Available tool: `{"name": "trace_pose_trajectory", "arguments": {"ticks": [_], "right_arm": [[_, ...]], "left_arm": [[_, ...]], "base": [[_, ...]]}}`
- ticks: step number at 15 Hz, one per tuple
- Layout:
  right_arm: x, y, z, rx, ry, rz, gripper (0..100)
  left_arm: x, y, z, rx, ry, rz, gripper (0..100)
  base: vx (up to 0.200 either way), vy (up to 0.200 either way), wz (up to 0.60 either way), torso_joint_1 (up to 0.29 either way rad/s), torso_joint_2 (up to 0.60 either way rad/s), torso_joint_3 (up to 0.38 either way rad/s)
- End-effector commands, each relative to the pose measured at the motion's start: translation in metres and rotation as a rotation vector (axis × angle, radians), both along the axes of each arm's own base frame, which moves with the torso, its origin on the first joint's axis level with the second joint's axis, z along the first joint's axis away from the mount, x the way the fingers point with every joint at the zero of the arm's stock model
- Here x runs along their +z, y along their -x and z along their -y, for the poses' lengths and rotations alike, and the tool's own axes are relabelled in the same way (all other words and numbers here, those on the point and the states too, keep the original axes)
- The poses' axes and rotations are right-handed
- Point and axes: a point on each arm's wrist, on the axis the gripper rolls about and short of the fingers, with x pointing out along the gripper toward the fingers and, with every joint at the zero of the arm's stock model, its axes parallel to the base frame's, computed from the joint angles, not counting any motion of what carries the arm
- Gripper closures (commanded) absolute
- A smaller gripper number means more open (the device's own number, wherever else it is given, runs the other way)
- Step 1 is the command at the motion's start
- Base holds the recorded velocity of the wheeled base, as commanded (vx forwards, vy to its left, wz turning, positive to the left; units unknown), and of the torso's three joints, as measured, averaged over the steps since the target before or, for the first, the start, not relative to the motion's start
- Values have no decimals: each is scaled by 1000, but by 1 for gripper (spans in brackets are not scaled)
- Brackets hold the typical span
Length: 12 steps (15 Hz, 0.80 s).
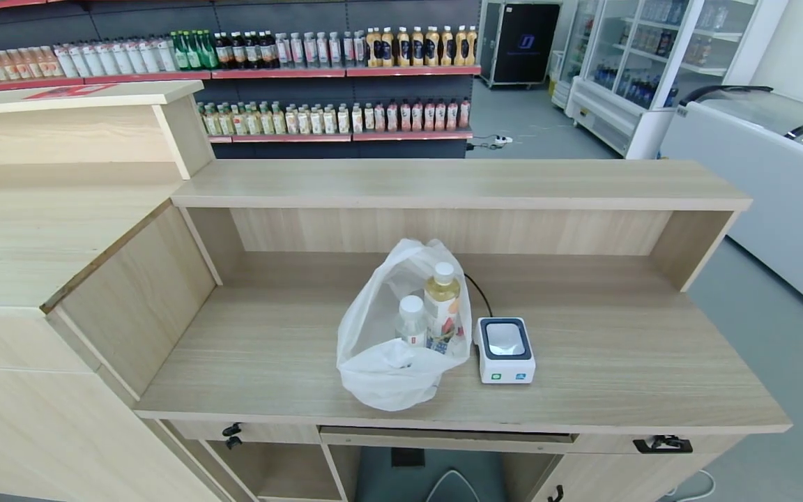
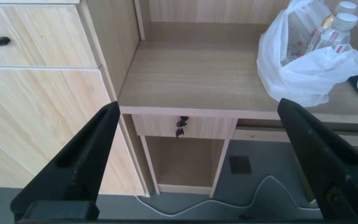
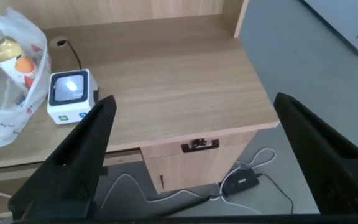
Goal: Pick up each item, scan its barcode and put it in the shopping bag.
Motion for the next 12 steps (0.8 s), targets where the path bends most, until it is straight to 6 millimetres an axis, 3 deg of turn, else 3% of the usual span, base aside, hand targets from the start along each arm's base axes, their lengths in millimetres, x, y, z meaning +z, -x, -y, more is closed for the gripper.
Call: {"name": "trace_pose_trajectory", "arguments": {"ticks": [1, 12], "right_arm": [[-44, 47, -7, 51, 10, 105, 0], [-53, 49, -5, -13, -25, 59, 0]], "left_arm": [[0, 0, 0, 0, 0, 0, 0], [0, 0, 0, 0, 0, 0, 0]], "base": [[0, 0, 0, 0, 0, 0], [0, 0, 0, 0, 0, 0]]}}
